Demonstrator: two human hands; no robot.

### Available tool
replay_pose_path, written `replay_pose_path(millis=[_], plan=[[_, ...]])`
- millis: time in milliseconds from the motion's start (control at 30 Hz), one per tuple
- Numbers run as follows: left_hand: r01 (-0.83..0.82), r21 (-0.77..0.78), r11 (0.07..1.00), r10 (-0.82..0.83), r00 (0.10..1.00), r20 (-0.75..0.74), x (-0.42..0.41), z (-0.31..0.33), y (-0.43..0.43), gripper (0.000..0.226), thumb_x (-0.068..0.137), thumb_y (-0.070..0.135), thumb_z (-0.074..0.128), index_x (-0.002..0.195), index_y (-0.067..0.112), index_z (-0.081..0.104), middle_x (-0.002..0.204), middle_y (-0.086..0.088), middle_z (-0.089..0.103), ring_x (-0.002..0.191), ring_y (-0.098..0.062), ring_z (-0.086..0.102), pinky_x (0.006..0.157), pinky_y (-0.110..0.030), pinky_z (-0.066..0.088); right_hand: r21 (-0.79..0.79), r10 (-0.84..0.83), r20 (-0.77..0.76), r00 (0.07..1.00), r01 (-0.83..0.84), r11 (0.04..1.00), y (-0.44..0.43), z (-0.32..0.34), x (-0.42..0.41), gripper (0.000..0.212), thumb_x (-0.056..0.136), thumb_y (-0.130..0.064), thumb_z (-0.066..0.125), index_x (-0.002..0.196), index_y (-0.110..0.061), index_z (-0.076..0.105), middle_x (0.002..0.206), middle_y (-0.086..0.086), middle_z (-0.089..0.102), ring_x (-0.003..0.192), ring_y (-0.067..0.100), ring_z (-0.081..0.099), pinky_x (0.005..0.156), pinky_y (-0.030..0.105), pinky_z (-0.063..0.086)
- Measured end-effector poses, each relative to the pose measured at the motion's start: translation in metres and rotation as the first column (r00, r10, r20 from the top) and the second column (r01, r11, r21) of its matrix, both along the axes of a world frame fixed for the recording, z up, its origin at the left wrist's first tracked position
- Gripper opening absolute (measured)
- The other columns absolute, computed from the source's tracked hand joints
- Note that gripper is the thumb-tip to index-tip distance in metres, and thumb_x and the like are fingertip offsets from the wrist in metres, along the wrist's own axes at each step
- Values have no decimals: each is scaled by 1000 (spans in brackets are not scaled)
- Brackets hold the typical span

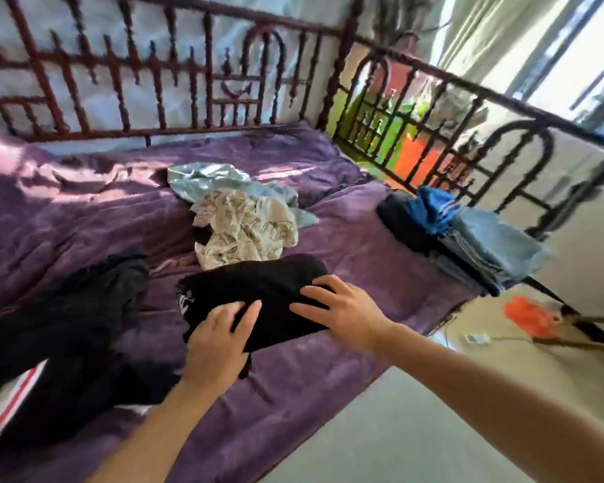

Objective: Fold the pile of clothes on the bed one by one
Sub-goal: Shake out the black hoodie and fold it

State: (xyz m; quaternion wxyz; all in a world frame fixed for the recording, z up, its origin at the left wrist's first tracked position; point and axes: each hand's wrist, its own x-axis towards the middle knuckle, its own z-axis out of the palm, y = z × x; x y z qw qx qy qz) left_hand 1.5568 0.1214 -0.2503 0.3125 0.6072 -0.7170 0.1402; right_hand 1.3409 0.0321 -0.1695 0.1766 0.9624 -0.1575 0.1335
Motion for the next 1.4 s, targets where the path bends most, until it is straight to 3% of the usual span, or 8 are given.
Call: replay_pose_path(millis=[67, 167, 333, 500, 767, 1167, 1333, 1400], plan=[[65, -74, 995, -59, 995, 80, -47, 33, -35, 52, 69, 9, 46, 121, 14, 46, 92, -15, 67, 78, -32, 68, 51, -32, 53, -64, -54, 40, 998, 57, 996, -20, 25, -59, 41, 77, -16, 51, 114, -25, 64, 110, 5, 66, 102, 26, 46, 60, 31, 56], [112, -158, 981, -90, 985, 144, -119, 72, -78, 50, 69, 9, 39, 118, 15, 48, 91, -14, 67, 78, -31, 68, 50, -31, 52, -106, -122, 78, 989, 130, 986, -43, 55, -140, 54, 61, -18, 79, 113, -24, 68, 110, 5, 67, 102, 24, 44, 63, 29, 54], [169, -120, 978, -143, 969, 203, -206, 95, -115, 83, 40, 2, 82, 115, 15, 49, 90, -12, 68, 76, -29, 68, 49, -29, 52, -87, -193, 97, 976, 202, 976, -65, 72, -229, 64, 55, -17, 85, 115, -26, 66, 112, 2, 66, 104, 21, 46, 60, 26, 53], [248, 56, 967, -254, 941, 224, -266, 93, -133, 101, 22, 19, 93, 112, 17, 48, 84, -6, 68, 67, -23, 67, 42, -25, 50, 36, -215, 69, 974, 213, 976, -75, 56, -291, 67, 48, -21, 86, 112, -28, 66, 107, -1, 67, 90, 23, 64, 58, 22, 55], [291, 151, 945, -316, 930, 188, -332, 99, -204, 99, 20, 23, 91, 109, 19, 48, 77, 0, 65, 55, -17, 63, 35, -23, 43, 147, -389, 66, 919, 376, 915, -133, 56, -351, 61, 47, -18, 87, 105, -24, 70, 98, 0, 68, 80, 25, 65, 49, 26, 55], [240, 88, 967, -250, 960, 128, -368, 91, -366, 101, 19, 19, 92, 110, 20, 48, 80, 0, 66, 59, -18, 64, 36, -26, 47, 132, -326, -126, 937, 341, 931, -308, 80, -386, 48, 90, -16, 56, 137, -20, 47, 135, 10, 50, 120, 35, 44, 83, 49, 51], [137, 112, 984, -149, 983, 106, -381, 98, -442, 99, 23, 18, 92, 111, 20, 48, 81, -2, 66, 62, -23, 66, 39, -29, 50, 132, -231, -61, 971, 237, 962, -396, 86, -392, 54, 64, -8, 79, 116, -16, 66, 106, 9, 67, 90, 34, 63, 57, 36, 56], [107, 105, 989, -120, 985, 128, -386, 103, -467, 97, 25, 17, 92, 111, 19, 48, 82, -3, 66, 63, -23, 66, 40, -30, 49, 149, -217, -23, 976, 218, 964, -427, 82, -398, 53, 62, -7, 78, 113, -15, 68, 103, 8, 68, 87, 34, 64, 58, 36, 57]])
